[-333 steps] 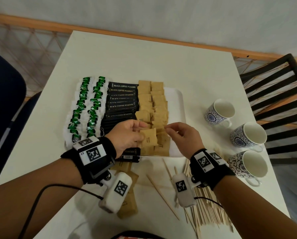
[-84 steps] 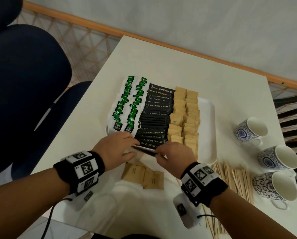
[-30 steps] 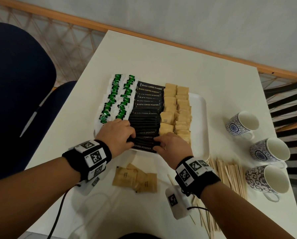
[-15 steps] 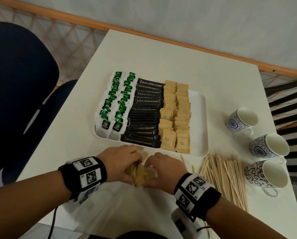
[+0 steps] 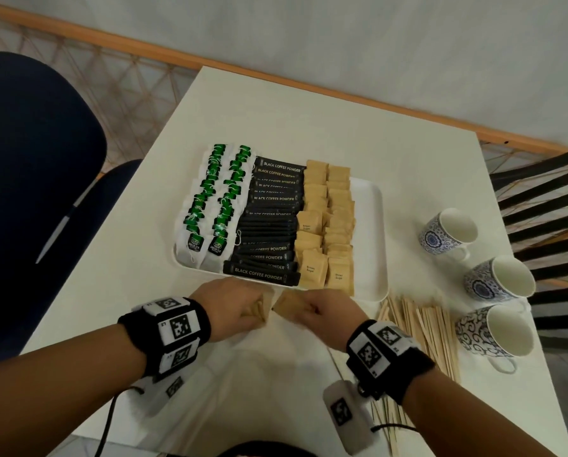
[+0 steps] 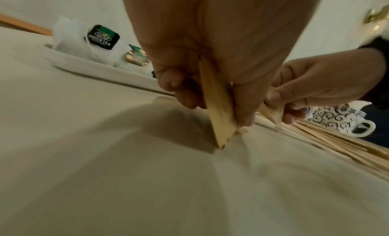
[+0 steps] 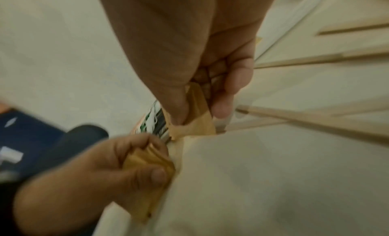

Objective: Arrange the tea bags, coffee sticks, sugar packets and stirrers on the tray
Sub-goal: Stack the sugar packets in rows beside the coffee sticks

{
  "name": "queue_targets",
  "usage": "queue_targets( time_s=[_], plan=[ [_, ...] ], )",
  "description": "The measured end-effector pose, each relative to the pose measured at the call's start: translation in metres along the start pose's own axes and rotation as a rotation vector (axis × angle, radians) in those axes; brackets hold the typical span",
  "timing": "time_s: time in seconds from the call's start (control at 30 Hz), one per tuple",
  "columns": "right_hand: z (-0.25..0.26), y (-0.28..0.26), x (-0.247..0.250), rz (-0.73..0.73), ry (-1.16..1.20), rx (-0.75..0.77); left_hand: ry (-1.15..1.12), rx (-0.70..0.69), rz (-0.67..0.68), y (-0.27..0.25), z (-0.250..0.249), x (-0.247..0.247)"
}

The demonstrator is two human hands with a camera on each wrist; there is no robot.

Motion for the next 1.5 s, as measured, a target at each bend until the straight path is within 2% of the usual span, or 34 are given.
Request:
queue_targets(
  time_s=[0.07,0.17,0.27,0.33,0.43,0.8,0.9,1.03,1.2,1.4,1.5],
  plan=[
    [-0.016,-0.003,0.014,-0.122,0.209,-0.079,-0.108,0.035,0.04,0.003,0.003,0.002],
    [-0.035,-0.006,0.025,-0.266,0.545,-0.182,-0.392,0.121,0.08,0.008,0.009,0.009],
    [-0.039,-0.004,0.029,-0.33,0.761,-0.18,-0.521,0.172,0.023,0.011,0.009,0.025],
    [-0.039,-0.004,0.03,-0.331,0.817,-0.182,-0.603,0.182,0.002,0.015,0.005,0.033],
    [-0.038,-0.004,0.029,-0.321,0.849,-0.186,-0.704,0.208,-0.003,0.022,-0.002,0.041],
    [-0.038,-0.009,0.036,-0.315,0.821,-0.143,-0.75,0.186,-0.032,0.042,-0.028,0.045],
    [-0.05,-0.013,0.047,-0.413,0.817,-0.165,-0.706,0.166,0.004,0.043,-0.034,0.04],
    [-0.073,-0.021,0.075,-0.548,0.643,-0.162,-0.611,0.173,-0.046,0.044,-0.027,0.043],
    [-0.073,-0.018,0.093,-0.503,0.381,-0.081,-0.618,0.173,-0.105,0.047,-0.016,0.054],
    [-0.078,-0.007,0.083,-0.486,0.608,-0.124,-0.642,0.143,-0.118,0.051,-0.019,0.057],
    [-0.071,-0.002,0.081,-0.482,0.711,-0.098,-0.676,0.117,-0.102,0.053,-0.025,0.056]
  ],
)
Point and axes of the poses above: each hand's wrist, its own y-axis towards the middle knuckle, its own x-axis out of the back of the hand, z = x × y, the point moved 10 cm from there along y, towards the middle knuckle, and after that the axes turned 12 degrees about x, right-handed, at the moved point
